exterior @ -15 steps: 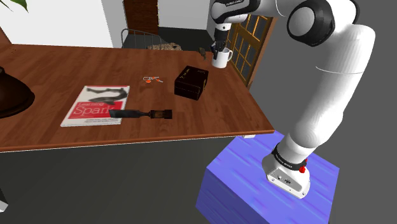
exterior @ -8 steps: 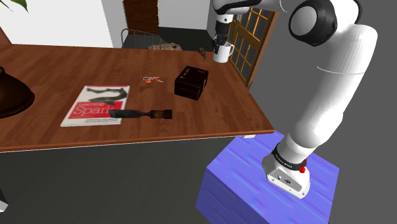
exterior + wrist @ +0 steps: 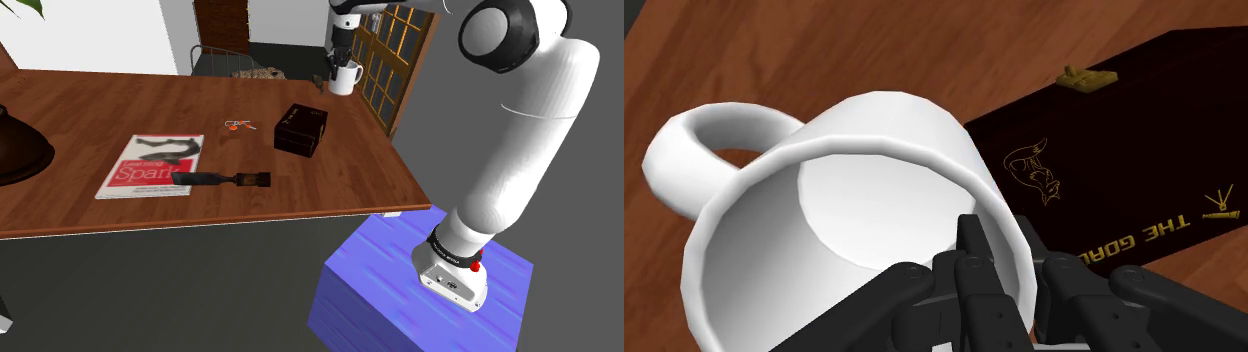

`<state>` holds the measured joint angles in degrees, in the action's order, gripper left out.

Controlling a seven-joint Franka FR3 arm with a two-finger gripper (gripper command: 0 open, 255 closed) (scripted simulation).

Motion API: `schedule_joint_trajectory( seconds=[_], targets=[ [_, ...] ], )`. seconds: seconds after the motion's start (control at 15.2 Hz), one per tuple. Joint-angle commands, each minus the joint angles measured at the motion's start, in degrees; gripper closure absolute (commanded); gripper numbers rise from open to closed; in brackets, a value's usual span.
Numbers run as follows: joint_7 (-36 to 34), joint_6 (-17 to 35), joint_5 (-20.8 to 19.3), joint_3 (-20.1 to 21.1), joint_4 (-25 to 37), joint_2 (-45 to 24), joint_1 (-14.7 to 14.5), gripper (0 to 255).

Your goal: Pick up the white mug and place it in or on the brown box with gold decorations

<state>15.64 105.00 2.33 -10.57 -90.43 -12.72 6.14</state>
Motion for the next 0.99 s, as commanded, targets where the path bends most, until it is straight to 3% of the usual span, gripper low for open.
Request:
schedule_joint_trajectory(
  seconds=[0.0, 0.73, 0.92],
  targets=[
    [-2.52, -0.48, -0.49, 0.85, -0.50, 1.02, -1.56, 255],
    [-16.46, -2.14, -2.15, 6.20, 0.42, 1.80, -9.90, 255],
    [-16.48, 0.18, -2.16, 6.21, -1.89, 1.80, -9.91, 255]
  ],
)
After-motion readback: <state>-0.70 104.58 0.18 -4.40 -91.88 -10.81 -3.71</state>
